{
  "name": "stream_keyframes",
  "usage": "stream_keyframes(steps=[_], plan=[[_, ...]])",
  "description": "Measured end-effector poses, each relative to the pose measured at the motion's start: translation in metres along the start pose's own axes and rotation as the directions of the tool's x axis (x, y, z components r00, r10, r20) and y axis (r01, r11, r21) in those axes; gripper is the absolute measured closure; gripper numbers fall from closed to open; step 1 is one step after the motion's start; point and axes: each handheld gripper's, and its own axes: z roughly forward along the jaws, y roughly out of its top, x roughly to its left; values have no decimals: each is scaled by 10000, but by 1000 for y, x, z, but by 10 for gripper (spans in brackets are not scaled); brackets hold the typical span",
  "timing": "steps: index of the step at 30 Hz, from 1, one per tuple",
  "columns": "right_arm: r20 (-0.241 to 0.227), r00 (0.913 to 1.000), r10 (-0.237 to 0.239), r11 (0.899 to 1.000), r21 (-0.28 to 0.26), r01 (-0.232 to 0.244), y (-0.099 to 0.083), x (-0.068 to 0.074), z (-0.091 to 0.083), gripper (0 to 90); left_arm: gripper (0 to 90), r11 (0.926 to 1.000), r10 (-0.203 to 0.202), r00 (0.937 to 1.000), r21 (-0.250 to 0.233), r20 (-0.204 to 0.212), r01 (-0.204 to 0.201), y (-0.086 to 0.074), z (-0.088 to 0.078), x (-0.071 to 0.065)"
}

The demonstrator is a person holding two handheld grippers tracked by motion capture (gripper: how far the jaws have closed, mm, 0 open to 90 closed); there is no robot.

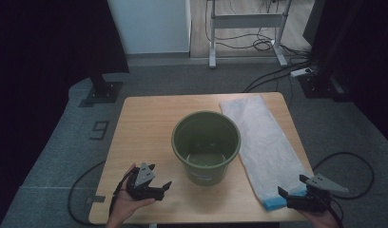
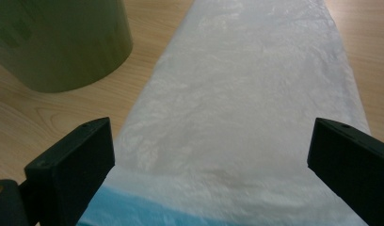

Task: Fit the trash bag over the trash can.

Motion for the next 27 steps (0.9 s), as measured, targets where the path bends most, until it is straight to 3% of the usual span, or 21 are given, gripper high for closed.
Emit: stream_keyframes(steps=[6, 8, 9, 14, 19, 22, 27], plan=[[345, 9989, -317, 9989, 370, 304, 19, -2, 16, 0, 135, 9996, -254, 9996, -111, -157, 253, -4, -6, 8], [542, 9985, -85, 9993, 360, 66, 28, -14, 21, 0, 135, 9995, -289, 9995, -160, -154, 286, -5, -7, 10], [570, 9984, -35, 9993, 369, 14, 31, -18, 22, 0, 137, 9990, -259, 9996, -373, 59, 261, -6, -9, 10], [689, 9973, -262, 9976, 660, 216, 39, -32, 32, 0, 136, 9984, -93, 9993, -550, 355, 113, -8, -9, 9], [726, 9971, -218, 9943, 1058, 140, 43, -50, 45, 0, 136, 9993, -54, 9994, -366, 337, 67, -8, -5, 7], [735, 9973, 84, 9921, 1242, -175, 40, -65, 57, 0, 137, 9997, -116, 9995, -211, 288, 122, -9, -2, 7], [963, 9951, 221, 9888, 1447, -360, 39, -76, 65, 0, 137, 9999, -23, 9996, -103, 292, 26, -10, -1, 5]])
